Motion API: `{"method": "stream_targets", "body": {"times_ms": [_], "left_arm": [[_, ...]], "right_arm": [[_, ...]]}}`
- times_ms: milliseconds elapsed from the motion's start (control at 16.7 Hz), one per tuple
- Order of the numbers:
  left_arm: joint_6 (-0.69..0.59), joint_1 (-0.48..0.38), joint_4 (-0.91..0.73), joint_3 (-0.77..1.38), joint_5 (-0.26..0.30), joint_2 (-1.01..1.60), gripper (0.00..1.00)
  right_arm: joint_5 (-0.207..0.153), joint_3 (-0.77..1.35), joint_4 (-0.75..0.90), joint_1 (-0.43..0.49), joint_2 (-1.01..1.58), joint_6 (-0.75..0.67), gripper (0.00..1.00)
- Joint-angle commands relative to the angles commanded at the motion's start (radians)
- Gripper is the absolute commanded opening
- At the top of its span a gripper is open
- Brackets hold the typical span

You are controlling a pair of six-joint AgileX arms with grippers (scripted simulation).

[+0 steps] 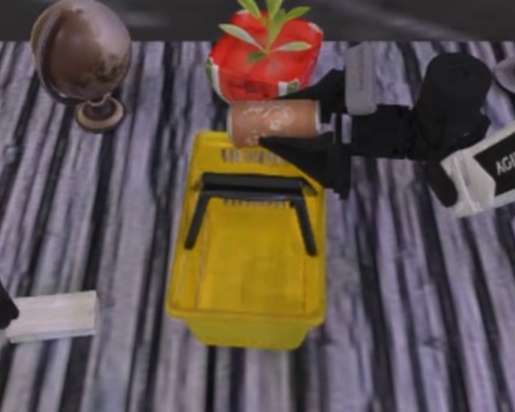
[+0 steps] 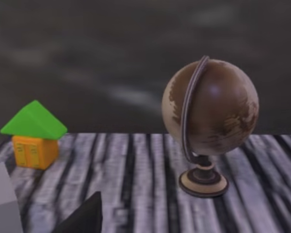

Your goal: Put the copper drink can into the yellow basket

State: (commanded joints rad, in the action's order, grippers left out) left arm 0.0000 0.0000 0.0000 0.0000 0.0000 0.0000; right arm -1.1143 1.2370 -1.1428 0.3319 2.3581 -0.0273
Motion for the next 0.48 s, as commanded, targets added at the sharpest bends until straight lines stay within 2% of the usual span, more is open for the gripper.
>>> {"method": "stream_targets", "body": {"times_ms": [60,480], "left_arm": [[0.000,0.000,0.000,0.000,0.000,0.000,1.00],[0.000,0.000,0.000,0.000,0.000,0.000,1.00]], "right_arm": [[0.000,0.000,0.000,0.000,0.000,0.000,0.00],[0.000,0.000,0.000,0.000,0.000,0.000,0.53]]}}
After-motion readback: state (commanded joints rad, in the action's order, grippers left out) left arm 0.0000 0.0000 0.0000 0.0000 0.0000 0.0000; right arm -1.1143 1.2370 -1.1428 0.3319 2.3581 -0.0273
